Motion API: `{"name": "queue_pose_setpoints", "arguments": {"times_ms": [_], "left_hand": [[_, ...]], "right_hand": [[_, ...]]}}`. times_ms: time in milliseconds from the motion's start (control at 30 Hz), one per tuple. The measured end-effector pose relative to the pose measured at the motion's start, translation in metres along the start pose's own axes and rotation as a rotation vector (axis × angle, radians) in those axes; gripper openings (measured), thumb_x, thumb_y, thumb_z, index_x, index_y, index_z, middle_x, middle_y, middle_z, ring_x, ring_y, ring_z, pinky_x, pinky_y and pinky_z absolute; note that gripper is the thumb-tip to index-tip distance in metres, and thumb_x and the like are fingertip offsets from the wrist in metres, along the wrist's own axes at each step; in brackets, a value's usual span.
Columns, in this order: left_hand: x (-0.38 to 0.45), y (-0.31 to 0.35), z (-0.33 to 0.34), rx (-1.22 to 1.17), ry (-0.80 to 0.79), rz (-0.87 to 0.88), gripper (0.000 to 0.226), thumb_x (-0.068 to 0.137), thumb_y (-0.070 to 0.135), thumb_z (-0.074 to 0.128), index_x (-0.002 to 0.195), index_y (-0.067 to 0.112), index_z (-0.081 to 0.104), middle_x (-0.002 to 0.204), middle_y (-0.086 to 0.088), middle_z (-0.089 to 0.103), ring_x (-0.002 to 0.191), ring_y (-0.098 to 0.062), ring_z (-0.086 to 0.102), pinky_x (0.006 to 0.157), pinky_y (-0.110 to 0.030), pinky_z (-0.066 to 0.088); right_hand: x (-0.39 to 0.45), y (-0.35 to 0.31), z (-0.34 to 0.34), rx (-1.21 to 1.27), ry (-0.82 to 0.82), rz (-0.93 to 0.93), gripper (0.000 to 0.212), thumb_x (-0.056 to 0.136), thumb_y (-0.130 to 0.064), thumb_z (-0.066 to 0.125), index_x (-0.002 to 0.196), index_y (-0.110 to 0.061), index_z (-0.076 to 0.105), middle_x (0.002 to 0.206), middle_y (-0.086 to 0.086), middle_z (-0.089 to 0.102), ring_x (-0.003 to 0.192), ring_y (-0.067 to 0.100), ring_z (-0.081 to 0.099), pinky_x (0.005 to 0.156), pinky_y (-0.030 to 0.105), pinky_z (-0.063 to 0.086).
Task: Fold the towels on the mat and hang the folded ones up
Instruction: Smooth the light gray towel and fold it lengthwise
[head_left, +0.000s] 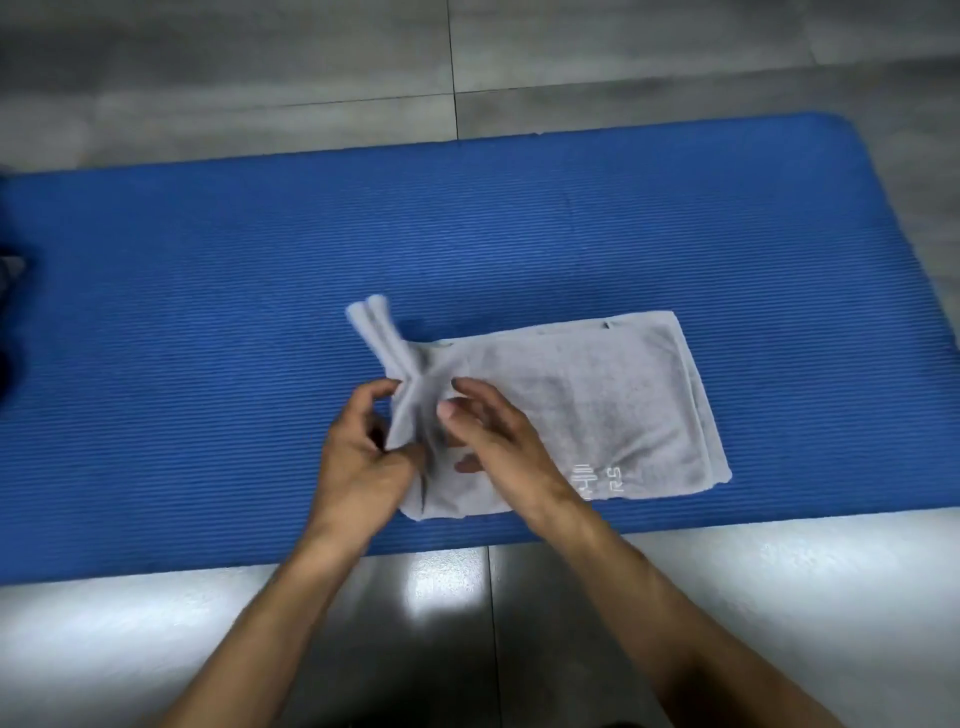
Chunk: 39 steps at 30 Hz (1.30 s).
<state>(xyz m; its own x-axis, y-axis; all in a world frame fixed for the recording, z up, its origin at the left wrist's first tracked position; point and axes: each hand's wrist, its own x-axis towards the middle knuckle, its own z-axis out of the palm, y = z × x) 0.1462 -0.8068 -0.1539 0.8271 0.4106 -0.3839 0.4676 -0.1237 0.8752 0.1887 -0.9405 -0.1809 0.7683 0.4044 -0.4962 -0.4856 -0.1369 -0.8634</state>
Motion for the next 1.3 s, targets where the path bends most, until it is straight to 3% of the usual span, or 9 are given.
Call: {"name": "queue_pose_setpoints", "arguments": {"times_ms": [167, 267, 400, 567, 700, 867, 1033, 1233, 1300], "left_hand": [[-0.032, 0.014, 0.056, 0.126, -0.277, 0.159, 0.040, 0.078, 0.012, 0.073, 0.109, 0.033, 0.058, 0.080, 0.008, 0.060, 0.068, -0.007, 0.059, 0.063, -0.024, 0.052], [-0.035, 0.003, 0.064, 0.199, -0.275, 0.251, 0.039, 0.082, 0.020, 0.072, 0.115, 0.036, 0.057, 0.096, 0.013, 0.059, 0.086, -0.004, 0.057, 0.072, -0.012, 0.046], [-0.029, -0.019, 0.059, 0.278, -0.241, 0.253, 0.036, 0.082, 0.016, 0.068, 0.112, 0.036, 0.059, 0.098, 0.014, 0.059, 0.090, -0.001, 0.057, 0.079, -0.012, 0.043], [-0.025, -0.038, 0.055, 0.401, -0.258, 0.241, 0.035, 0.083, 0.020, 0.069, 0.102, 0.046, 0.053, 0.096, 0.017, 0.057, 0.090, 0.001, 0.057, 0.080, -0.012, 0.041], [-0.026, -0.048, 0.062, 0.470, -0.284, 0.279, 0.029, 0.085, 0.021, 0.068, 0.110, 0.033, 0.059, 0.101, 0.015, 0.057, 0.093, -0.001, 0.056, 0.083, -0.011, 0.041], [-0.021, -0.056, 0.077, 0.587, -0.289, 0.346, 0.035, 0.086, 0.025, 0.065, 0.120, 0.028, 0.057, 0.113, 0.015, 0.051, 0.107, -0.008, 0.052, 0.095, -0.028, 0.045], [-0.018, -0.063, 0.084, 0.663, -0.295, 0.347, 0.042, 0.086, 0.019, 0.062, 0.125, 0.031, 0.054, 0.121, 0.011, 0.046, 0.116, -0.011, 0.047, 0.098, -0.034, 0.045], [-0.014, -0.063, 0.087, 0.474, -0.325, 0.174, 0.033, 0.092, 0.017, 0.059, 0.120, 0.034, 0.059, 0.119, 0.012, 0.049, 0.103, 0.004, 0.051, 0.090, -0.009, 0.038], [-0.009, -0.058, 0.089, 0.278, -0.320, -0.011, 0.029, 0.090, 0.011, 0.061, 0.109, 0.033, 0.064, 0.116, 0.008, 0.055, 0.093, -0.005, 0.058, 0.081, -0.015, 0.045]], "right_hand": [[0.008, -0.024, -0.038, 0.069, 0.224, -0.021, 0.014, 0.091, -0.010, 0.060, 0.101, -0.015, 0.068, 0.083, -0.006, 0.074, 0.078, 0.006, 0.069, 0.068, 0.021, 0.052], [0.004, -0.025, -0.085, -0.067, 0.306, -0.040, 0.032, 0.089, -0.001, 0.049, 0.111, -0.019, 0.063, 0.088, -0.008, 0.072, 0.079, 0.003, 0.069, 0.068, 0.021, 0.054], [-0.003, -0.021, -0.148, -0.157, 0.356, 0.003, 0.041, 0.083, -0.006, 0.050, 0.113, -0.032, 0.063, 0.097, -0.013, 0.072, 0.090, 0.015, 0.071, 0.083, 0.046, 0.059], [-0.009, -0.022, -0.192, -0.270, 0.324, 0.099, 0.060, 0.086, -0.002, 0.053, 0.130, -0.042, 0.048, 0.110, -0.007, 0.069, 0.096, 0.014, 0.067, 0.075, 0.031, 0.055], [-0.007, -0.020, -0.198, -0.291, 0.331, 0.112, 0.059, 0.086, 0.003, 0.050, 0.124, -0.043, 0.048, 0.106, -0.008, 0.068, 0.092, 0.009, 0.065, 0.067, 0.025, 0.051], [-0.001, -0.005, -0.201, -0.440, 0.468, 0.146, 0.054, 0.085, -0.007, 0.050, 0.135, -0.028, 0.045, 0.107, 0.000, 0.069, 0.099, 0.022, 0.064, 0.085, 0.039, 0.053], [0.004, 0.022, -0.191, -0.816, 0.709, -0.062, 0.036, 0.091, -0.011, 0.046, 0.127, -0.011, 0.044, 0.088, 0.018, 0.067, 0.076, 0.040, 0.063, 0.063, 0.039, 0.044], [-0.007, 0.035, -0.190, -1.115, 0.858, -0.217, 0.047, 0.081, -0.014, 0.049, 0.127, -0.007, 0.051, 0.120, 0.015, 0.055, 0.100, 0.038, 0.052, 0.081, 0.047, 0.044], [-0.021, 0.040, -0.168, -1.193, 0.719, -0.392, 0.048, 0.080, -0.023, 0.043, 0.126, -0.010, 0.053, 0.122, 0.010, 0.057, 0.099, 0.033, 0.054, 0.080, 0.043, 0.044]]}}
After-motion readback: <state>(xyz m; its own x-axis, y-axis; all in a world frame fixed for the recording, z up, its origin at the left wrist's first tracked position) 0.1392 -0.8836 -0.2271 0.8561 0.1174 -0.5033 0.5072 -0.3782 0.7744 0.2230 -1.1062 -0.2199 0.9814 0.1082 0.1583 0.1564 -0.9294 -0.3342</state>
